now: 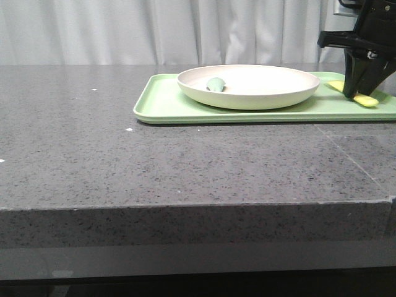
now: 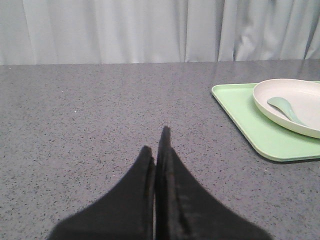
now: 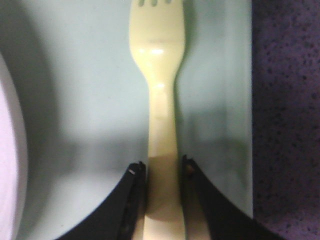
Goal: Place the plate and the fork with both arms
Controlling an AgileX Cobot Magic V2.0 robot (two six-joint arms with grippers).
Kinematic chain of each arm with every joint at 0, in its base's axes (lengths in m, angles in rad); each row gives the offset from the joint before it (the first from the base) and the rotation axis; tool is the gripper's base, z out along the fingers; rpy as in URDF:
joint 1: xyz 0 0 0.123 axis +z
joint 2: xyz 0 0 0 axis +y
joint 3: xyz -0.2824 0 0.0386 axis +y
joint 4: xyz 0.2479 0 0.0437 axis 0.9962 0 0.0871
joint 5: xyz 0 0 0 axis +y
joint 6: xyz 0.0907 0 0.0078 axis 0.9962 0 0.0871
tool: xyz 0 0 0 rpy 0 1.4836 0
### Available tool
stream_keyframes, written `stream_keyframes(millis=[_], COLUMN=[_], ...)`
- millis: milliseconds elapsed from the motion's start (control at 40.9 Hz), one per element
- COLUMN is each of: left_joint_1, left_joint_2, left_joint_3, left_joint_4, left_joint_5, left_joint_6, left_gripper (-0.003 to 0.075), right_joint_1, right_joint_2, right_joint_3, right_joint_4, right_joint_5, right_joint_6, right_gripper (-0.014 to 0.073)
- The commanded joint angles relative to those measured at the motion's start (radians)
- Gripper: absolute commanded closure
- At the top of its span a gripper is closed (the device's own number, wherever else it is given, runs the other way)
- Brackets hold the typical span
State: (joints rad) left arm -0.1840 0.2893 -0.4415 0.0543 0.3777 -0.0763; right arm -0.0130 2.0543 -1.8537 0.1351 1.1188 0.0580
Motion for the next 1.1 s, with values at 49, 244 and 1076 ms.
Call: stream_keyframes(millis=[49, 244, 1076], left_joint_1=[0.002, 0.002, 0.002], left_joint_2=[0.007, 0.007, 0.007], left_joint_3=[-0.027, -0.027, -0.027], left_joint_4=[-0.002, -0.002, -0.002], left_joint_5=[-0.079, -0.079, -0.079], left_joint_6=[0.000, 0.000, 0.000], left_gripper=[0.0738, 0.0738, 0.0738], right_joint_1=[-0.004, -0.004, -0.003], right_joint_2=[-0.061, -0.106, -0.607], right_joint_3=[-0.023, -0.026, 0.002], right_joint_4=[0.002, 0.006, 0.006], right_joint_5=[-0.010, -0.013, 0.079], right_joint_6=[-0.003, -0.020, -0.072], right_gripper=[0.0348, 0.0170, 0.0661])
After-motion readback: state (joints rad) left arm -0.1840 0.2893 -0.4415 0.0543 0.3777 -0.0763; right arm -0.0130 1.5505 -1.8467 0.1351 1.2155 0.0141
